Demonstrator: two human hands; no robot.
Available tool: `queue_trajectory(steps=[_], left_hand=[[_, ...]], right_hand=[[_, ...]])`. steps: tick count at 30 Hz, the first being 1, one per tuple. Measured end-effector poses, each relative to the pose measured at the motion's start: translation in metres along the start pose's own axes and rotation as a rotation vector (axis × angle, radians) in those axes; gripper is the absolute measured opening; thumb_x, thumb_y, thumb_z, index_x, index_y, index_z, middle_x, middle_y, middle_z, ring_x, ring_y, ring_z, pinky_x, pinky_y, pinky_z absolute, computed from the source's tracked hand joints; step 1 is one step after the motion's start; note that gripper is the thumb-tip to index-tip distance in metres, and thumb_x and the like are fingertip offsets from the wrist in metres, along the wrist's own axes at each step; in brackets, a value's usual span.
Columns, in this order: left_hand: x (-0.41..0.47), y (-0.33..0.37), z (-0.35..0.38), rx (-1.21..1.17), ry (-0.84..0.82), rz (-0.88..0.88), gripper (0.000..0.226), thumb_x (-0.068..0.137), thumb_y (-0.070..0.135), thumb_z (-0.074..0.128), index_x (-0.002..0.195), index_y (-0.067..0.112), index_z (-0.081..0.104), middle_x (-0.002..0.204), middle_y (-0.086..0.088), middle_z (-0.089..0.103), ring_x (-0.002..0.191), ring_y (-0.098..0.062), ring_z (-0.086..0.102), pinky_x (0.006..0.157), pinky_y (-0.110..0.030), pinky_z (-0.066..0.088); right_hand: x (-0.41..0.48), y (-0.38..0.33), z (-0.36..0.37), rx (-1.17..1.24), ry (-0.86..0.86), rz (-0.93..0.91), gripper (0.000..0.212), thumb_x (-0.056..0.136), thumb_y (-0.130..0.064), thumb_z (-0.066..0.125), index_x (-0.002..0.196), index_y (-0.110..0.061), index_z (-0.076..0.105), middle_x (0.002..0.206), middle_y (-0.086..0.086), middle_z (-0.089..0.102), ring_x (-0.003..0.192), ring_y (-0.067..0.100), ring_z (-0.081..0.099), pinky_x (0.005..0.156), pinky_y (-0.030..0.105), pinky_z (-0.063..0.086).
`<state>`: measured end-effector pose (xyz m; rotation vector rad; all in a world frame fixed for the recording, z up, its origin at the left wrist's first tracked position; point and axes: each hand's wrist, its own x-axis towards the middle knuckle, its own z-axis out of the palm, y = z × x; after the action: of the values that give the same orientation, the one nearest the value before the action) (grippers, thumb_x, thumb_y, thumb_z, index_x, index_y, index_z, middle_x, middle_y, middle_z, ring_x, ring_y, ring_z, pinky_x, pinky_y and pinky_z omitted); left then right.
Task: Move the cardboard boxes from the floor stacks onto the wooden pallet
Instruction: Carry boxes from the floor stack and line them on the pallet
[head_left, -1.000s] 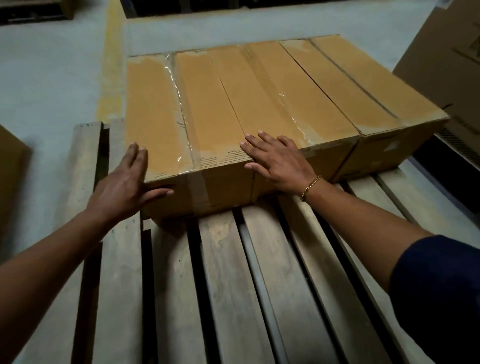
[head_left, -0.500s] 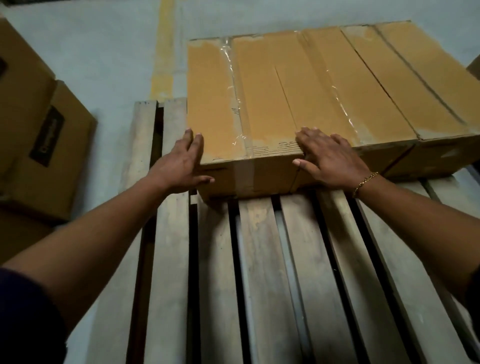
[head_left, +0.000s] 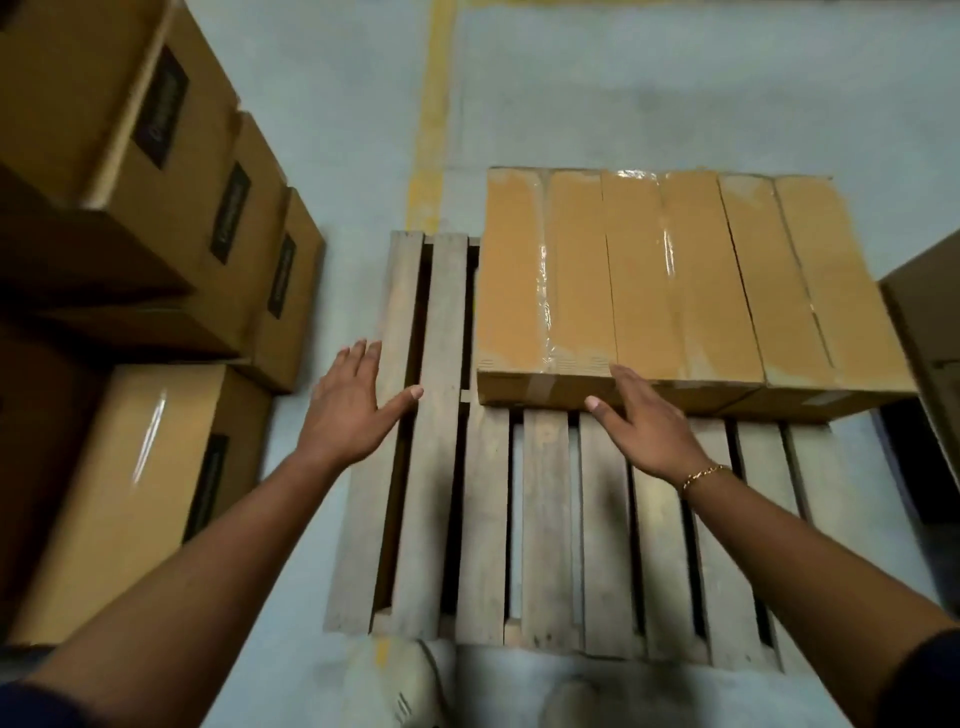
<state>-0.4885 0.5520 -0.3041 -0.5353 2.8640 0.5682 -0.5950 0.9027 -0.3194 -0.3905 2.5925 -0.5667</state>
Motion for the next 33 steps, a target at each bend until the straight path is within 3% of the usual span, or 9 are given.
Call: queue_trajectory(steps=[8,14,17,20,24,29,31,33], left_hand=[[-0.137,-0.024,-0.121,-0.134,0.005,-0.169,0.090,0.092,0.077,0.036,0.162,0.021,0.022,0.168,-0.002,0.024,0.155,-0.021,0.016,0.123,-0.044,0.020],[-0.192,-0.114,-0.156,-0.154,0.007,-0.284,0.088,0.092,0.079,0.035,0.159,0.022,0.029,0.165,-0.002,0.030,0.152,-0.022,0.024,0.121,-0.041,0.024],[-0.211,-0.181,-0.154,-0.174,-0.014,-0.357,0.093,0.088,0.084,0.029,0.156,0.021,0.035,0.161,-0.003,0.037,0.147,-0.023,0.033,0.118,-0.043,0.031],[-0.227,-0.257,-0.146,-0.207,-0.076,-0.430,0.093,0.085,0.081,0.027,0.156,0.022,0.036,0.162,-0.003,0.035,0.149,-0.023,0.029,0.119,-0.044,0.028],[-0.237,-0.371,-0.120,-0.292,-0.142,-0.529,0.089,0.088,0.080,0.032,0.156,0.022,0.038,0.163,-0.003,0.034,0.149,-0.024,0.031,0.120,-0.046,0.029],[-0.235,-0.509,-0.059,-0.415,-0.223,-0.711,0.072,0.099,0.061,0.049,0.151,0.012,0.043,0.157,-0.010,0.041,0.142,-0.030,0.041,0.105,-0.033,0.034],[-0.236,-0.558,-0.031,-0.498,-0.251,-0.810,0.086,0.092,0.071,0.052,0.153,0.010,0.043,0.158,-0.014,0.041,0.142,-0.032,0.041,0.115,-0.040,0.035],[-0.237,-0.607,0.005,-0.533,-0.237,-0.881,0.110,0.072,0.093,0.051,0.145,0.011,0.053,0.148,-0.014,0.053,0.134,-0.032,0.052,0.113,-0.048,0.040]], right_hand=[[-0.086,-0.129,-0.052,0.182,-0.124,-0.032,0.074,0.100,-0.063,0.038,0.162,-0.027,0.019,0.169,-0.002,0.020,0.154,0.021,0.023,0.123,0.048,0.024],[-0.095,-0.221,-0.004,0.261,-0.204,-0.026,0.082,0.092,-0.071,0.040,0.161,-0.028,0.024,0.167,-0.001,0.025,0.153,0.022,0.024,0.122,0.046,0.023],[-0.090,-0.273,0.051,0.307,-0.249,-0.031,0.080,0.094,-0.069,0.043,0.160,-0.028,0.026,0.167,-0.003,0.026,0.153,0.021,0.026,0.123,0.045,0.024],[-0.089,-0.330,0.118,0.341,-0.308,-0.009,0.077,0.096,-0.067,0.045,0.160,-0.029,0.026,0.167,-0.006,0.025,0.152,0.019,0.026,0.124,0.046,0.023],[-0.081,-0.404,0.229,0.406,-0.359,0.044,0.070,0.099,-0.054,0.052,0.159,-0.024,0.031,0.165,0.000,0.031,0.148,0.020,0.035,0.121,0.038,0.028],[-0.063,-0.465,0.377,0.458,-0.457,0.111,0.073,0.099,-0.057,0.053,0.160,-0.024,0.030,0.165,0.000,0.031,0.149,0.020,0.034,0.122,0.040,0.028],[-0.056,-0.477,0.427,0.473,-0.490,0.150,0.074,0.098,-0.057,0.052,0.160,-0.023,0.028,0.165,0.002,0.030,0.149,0.021,0.034,0.121,0.040,0.028],[-0.051,-0.481,0.470,0.510,-0.520,0.194,0.074,0.099,-0.055,0.053,0.160,-0.020,0.027,0.165,0.002,0.030,0.149,0.023,0.034,0.118,0.038,0.029]])
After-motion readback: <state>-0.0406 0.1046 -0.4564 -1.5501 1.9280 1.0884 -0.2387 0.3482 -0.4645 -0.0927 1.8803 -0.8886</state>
